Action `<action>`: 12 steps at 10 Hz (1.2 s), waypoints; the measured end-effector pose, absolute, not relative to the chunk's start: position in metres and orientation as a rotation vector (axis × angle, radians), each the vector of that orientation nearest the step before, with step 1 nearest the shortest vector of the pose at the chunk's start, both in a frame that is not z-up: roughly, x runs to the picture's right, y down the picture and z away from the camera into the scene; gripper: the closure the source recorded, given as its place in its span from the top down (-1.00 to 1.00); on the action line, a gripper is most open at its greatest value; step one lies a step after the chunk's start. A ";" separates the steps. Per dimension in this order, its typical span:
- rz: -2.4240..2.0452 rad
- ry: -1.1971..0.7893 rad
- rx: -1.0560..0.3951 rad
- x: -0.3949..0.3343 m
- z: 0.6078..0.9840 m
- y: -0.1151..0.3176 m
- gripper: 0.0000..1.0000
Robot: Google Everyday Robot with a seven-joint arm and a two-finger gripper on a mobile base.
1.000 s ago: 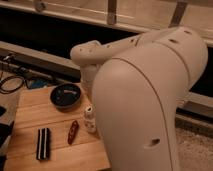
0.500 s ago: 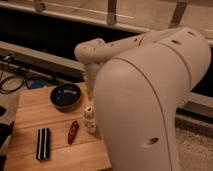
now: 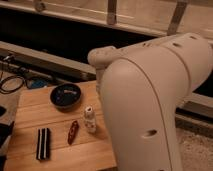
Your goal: Knock the bottle over
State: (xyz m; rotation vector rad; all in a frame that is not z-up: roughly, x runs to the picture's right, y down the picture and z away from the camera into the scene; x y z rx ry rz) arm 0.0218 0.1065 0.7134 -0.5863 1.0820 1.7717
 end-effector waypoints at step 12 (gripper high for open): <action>1.569 0.803 -0.744 -0.137 0.691 0.085 -1.00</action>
